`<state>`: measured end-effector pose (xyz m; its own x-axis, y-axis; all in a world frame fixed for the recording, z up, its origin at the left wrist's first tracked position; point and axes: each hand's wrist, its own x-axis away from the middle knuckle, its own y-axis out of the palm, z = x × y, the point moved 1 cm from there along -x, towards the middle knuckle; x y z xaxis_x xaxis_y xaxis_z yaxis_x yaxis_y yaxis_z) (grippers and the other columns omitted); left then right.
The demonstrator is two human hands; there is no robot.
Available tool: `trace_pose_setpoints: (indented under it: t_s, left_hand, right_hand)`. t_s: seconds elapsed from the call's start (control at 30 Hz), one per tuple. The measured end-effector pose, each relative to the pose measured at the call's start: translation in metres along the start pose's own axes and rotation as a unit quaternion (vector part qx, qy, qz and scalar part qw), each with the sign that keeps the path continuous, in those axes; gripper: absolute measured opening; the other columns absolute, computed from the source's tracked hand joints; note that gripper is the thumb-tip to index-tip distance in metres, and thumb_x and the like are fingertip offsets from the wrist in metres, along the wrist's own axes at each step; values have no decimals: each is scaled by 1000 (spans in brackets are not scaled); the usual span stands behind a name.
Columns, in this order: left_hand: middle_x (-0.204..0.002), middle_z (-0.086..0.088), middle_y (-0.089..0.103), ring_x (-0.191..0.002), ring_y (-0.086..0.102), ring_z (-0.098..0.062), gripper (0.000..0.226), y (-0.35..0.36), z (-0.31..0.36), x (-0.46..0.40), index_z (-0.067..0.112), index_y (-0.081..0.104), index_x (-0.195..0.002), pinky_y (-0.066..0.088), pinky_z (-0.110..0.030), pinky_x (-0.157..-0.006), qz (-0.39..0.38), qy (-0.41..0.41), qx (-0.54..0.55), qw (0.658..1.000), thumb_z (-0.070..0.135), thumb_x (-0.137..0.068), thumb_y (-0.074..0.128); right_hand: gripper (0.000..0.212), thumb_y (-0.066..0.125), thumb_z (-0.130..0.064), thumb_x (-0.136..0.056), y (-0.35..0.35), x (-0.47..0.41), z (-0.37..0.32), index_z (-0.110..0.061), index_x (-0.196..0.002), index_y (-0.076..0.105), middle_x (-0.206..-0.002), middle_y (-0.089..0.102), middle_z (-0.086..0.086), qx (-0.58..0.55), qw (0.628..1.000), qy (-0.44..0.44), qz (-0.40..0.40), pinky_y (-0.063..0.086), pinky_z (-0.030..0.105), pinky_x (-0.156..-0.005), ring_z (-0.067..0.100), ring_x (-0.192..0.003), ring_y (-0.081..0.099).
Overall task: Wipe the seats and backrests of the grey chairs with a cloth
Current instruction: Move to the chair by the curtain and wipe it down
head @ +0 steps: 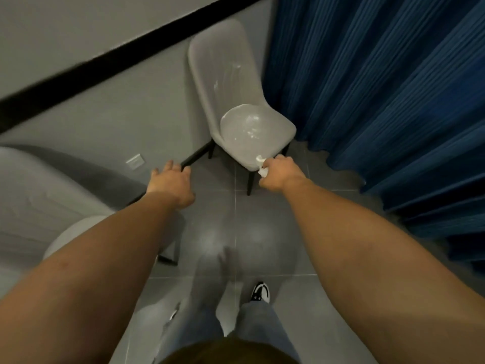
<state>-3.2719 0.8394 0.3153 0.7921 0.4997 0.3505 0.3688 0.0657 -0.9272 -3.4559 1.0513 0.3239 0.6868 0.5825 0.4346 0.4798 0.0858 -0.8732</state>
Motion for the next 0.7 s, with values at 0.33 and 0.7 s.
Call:
trace_pose_setpoints:
  t_s: [0.33, 0.7]
  left_hand:
    - [-148, -12, 34, -142, 18, -31, 70, -36, 23, -120, 16, 34, -142, 22, -57, -110, -18, -47, 35, 998, 42, -81, 55]
    - [-148, -15, 33, -142, 17, -32, 69, -70, 17, -273, 12, 36, -141, 21, -57, -111, -51, -50, 70, 995, 42, -82, 56]
  right_hand:
    - [61, 66, -36, -84, -57, -115, 19, -21, -142, 50, -132, 44, 11, 40, 999, -23, -17, 46, 44, -101, 33, -123, 42]
    - [66, 64, -40, -85, -116, -261, 4, -27, -147, 45, -139, 43, 8, 55, 998, -18, -29, 41, 39, -102, 32, -129, 39]
